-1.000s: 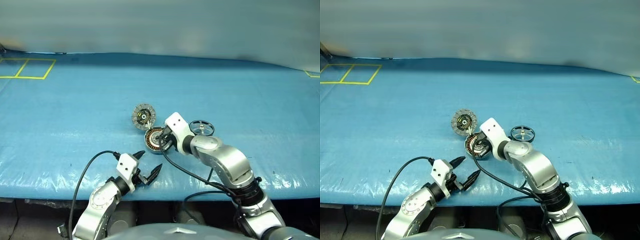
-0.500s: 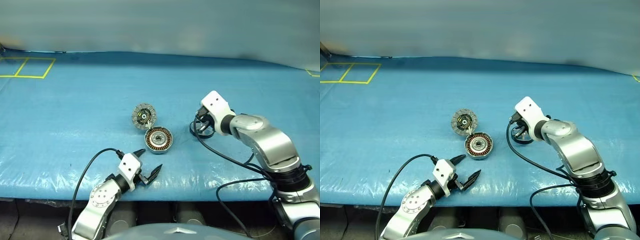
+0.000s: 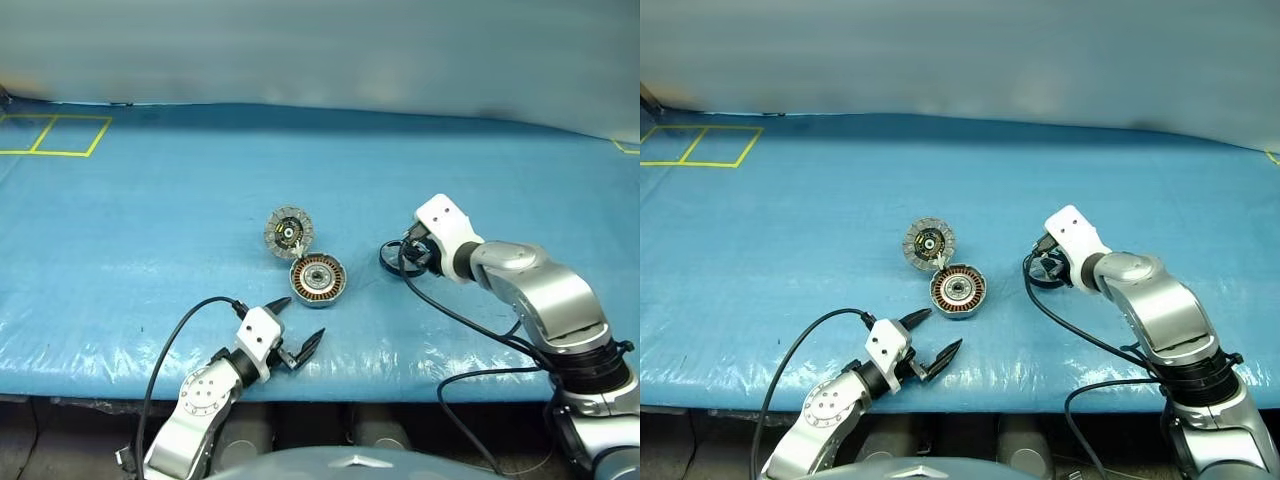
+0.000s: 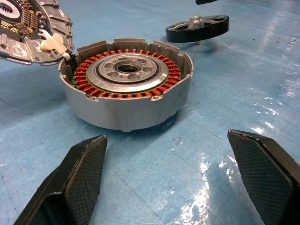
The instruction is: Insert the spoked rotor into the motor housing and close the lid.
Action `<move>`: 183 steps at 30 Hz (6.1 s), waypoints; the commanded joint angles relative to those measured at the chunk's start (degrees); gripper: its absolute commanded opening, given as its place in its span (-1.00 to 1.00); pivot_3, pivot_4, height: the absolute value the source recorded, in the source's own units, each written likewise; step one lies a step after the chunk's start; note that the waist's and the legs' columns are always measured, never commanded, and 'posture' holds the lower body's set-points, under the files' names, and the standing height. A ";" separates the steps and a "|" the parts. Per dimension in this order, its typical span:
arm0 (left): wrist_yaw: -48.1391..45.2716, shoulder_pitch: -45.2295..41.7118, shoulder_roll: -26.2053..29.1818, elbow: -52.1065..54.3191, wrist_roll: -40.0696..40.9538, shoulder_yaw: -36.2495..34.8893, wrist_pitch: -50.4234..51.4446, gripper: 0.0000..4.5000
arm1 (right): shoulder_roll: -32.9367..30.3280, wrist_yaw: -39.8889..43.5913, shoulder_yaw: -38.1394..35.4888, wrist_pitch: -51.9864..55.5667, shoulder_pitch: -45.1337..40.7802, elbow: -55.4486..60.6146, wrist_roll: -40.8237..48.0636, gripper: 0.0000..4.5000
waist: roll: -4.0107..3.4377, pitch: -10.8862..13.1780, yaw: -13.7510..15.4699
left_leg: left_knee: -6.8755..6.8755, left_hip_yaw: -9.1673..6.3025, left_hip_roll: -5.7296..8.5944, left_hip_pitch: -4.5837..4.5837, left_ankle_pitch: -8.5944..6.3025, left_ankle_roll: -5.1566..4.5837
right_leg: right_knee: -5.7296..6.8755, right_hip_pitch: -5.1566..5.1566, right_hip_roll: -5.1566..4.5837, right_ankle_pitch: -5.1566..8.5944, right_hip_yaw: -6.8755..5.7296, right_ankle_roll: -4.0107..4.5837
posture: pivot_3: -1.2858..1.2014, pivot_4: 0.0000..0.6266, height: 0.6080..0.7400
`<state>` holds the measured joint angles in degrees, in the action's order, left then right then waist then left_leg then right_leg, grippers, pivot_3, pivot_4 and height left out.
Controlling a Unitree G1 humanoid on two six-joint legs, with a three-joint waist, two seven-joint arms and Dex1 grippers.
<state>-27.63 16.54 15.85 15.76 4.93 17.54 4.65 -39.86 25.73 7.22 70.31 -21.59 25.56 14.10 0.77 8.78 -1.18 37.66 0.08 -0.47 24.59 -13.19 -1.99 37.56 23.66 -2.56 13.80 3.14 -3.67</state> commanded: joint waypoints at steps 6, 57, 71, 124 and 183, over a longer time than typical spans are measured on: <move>-0.32 0.03 -0.33 0.77 0.62 0.47 -0.49 1.00 | 1.86 -3.02 -1.71 1.53 0.28 0.97 -0.58 0.24 | 0.00 0.00 -0.04 | 0.02 0.01 0.00 -0.01 0.00 0.00 | 0.05 0.00 0.02 0.00 0.01 -0.01 | 0.03 -0.52 1.00; 1.47 -0.95 -1.25 5.77 1.33 0.01 5.15 1.00 | -5.14 12.41 13.17 -16.34 -7.88 6.30 -8.99 -0.19 | -0.01 0.01 -0.02 | 0.29 0.00 0.00 -0.03 0.00 -0.01 | 0.17 -0.06 0.03 -0.07 0.01 -0.11 | 0.03 -0.52 1.00; 3.17 1.11 -0.56 2.31 -0.79 -1.34 -0.65 1.00 | 2.76 11.31 24.40 -18.29 -8.05 9.93 -13.38 -0.19 | -0.01 0.01 0.03 | 0.32 -0.02 0.01 -0.04 0.00 -0.01 | 0.18 -0.08 -0.01 -0.07 0.00 -0.08 | 0.03 -0.52 1.00; 3.47 1.25 -0.98 1.08 0.17 -2.49 -2.34 1.00 | 9.66 10.71 22.00 -17.41 -8.19 2.34 -13.84 -0.99 | -0.01 0.00 -0.16 | 0.34 -0.04 0.00 -0.15 0.01 0.00 | 0.22 -0.15 -0.01 -0.08 -0.02 -0.07 | 0.03 -0.52 1.00; 2.31 -1.47 2.74 6.52 7.69 -15.30 2.20 1.00 | 26.64 -1.82 13.01 -16.52 4.51 -0.57 -9.75 -0.99 | 0.00 0.00 -0.32 | 0.28 -0.10 0.00 -0.10 0.02 0.03 | 0.23 -0.13 0.01 -0.07 -0.08 -0.05 | 0.03 -0.52 1.00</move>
<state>-25.04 15.50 18.20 19.01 11.53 2.87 6.54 -13.69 24.68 20.78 55.36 -17.00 24.69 4.05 0.77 8.78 -1.49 37.94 -0.02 -0.47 24.49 -13.17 -1.96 37.79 23.52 -2.55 13.73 3.06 -3.72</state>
